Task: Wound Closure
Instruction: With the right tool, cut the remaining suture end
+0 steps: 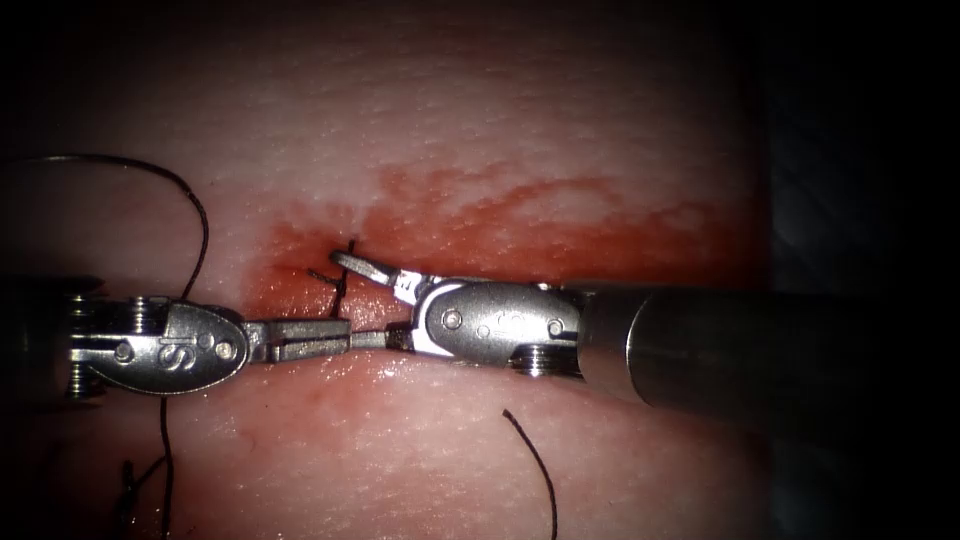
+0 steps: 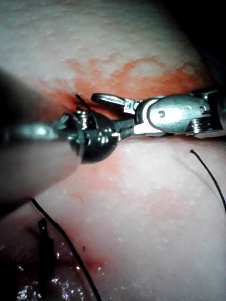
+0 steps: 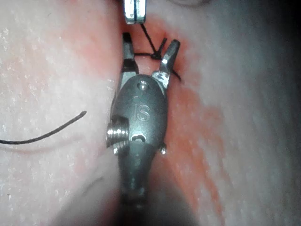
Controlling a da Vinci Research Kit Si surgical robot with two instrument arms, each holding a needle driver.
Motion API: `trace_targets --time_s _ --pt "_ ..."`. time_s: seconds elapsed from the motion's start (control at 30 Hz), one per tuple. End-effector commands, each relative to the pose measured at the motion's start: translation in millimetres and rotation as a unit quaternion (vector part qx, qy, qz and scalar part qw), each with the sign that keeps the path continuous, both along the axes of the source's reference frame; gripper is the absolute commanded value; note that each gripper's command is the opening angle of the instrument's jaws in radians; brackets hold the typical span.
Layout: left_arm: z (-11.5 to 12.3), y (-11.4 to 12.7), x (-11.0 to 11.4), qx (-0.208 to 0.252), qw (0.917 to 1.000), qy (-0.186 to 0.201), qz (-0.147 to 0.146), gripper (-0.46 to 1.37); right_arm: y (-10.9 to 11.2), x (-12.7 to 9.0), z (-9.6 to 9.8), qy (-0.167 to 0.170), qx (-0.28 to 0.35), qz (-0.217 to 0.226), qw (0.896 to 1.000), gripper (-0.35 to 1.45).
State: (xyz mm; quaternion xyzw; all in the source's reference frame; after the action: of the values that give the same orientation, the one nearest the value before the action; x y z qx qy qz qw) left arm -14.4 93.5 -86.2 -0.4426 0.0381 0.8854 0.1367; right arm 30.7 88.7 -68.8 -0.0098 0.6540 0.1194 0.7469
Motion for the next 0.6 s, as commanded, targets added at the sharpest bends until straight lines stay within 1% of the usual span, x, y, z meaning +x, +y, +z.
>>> trace_targets --time_s 0.03,0.2,0.4,0.6 --pt "0.0 0.0 0.1 0.001 1.0000 0.000 0.001 -0.35 0.0 0.0 0.0 0.001 0.001 -0.004 1.000 1.21" --pt "-0.2 0.2 0.6 -0.001 1.0000 0.003 -0.002 -0.35 0.0 0.0 -0.3 0.004 0.002 -0.008 1.000 1.21" --pt "-0.2 0.3 1.2 -0.003 1.0000 0.005 -0.001 -0.35 0.4 0.1 -0.2 0.026 0.000 -0.022 0.999 1.21" --pt "-0.2 0.3 1.2 -0.005 1.0000 0.006 0.000 -0.35 0.7 0.7 0.0 0.024 -0.017 -0.024 0.999 1.22"
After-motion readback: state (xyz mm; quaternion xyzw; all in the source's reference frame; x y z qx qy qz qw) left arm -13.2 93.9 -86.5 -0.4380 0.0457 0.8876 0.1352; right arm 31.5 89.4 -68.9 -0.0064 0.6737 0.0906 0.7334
